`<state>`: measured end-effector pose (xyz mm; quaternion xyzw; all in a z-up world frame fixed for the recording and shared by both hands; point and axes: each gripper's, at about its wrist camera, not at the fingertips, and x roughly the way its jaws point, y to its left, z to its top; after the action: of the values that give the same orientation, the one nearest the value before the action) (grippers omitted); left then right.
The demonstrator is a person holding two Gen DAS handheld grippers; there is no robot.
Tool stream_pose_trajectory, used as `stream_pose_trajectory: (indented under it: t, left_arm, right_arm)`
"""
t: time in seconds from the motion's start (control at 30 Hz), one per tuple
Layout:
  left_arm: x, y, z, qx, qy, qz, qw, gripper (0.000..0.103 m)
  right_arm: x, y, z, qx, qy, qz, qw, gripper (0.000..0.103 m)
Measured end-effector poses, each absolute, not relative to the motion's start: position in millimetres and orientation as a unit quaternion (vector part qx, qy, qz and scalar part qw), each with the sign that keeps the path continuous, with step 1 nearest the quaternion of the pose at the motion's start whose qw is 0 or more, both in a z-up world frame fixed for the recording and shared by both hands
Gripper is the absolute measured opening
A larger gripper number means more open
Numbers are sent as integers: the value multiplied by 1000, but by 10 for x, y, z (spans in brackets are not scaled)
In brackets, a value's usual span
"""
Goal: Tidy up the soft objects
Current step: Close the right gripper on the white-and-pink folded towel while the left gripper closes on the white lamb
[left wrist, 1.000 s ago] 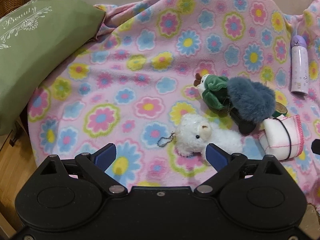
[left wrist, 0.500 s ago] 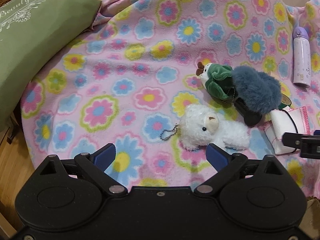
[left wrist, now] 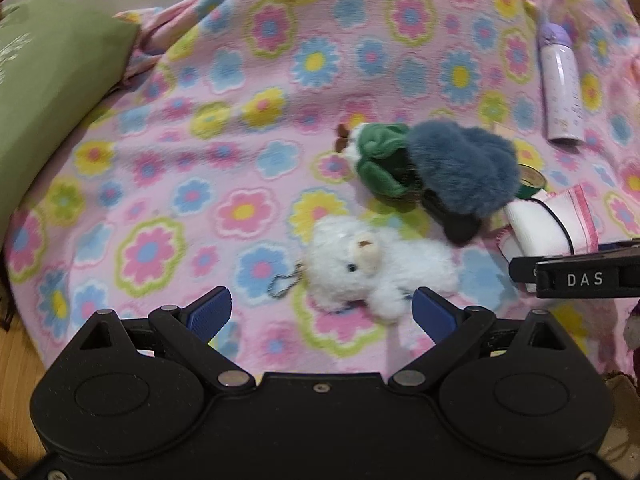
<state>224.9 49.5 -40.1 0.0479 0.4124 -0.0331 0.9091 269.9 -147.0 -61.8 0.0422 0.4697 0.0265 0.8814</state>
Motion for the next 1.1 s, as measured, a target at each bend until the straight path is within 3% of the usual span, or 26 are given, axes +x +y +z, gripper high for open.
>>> stream_pose_trajectory:
  t: [0.33,1.1]
  left_arm:
    - [2529,233,-543,65,426,-61,900,95]
    - [2758,74,-834,68,420,-48,904,101]
  right_arm:
    - [2537,-1832,-385,73,446,-6,892,80]
    - [2541,-1925,-516,104,467,-5,878,81]
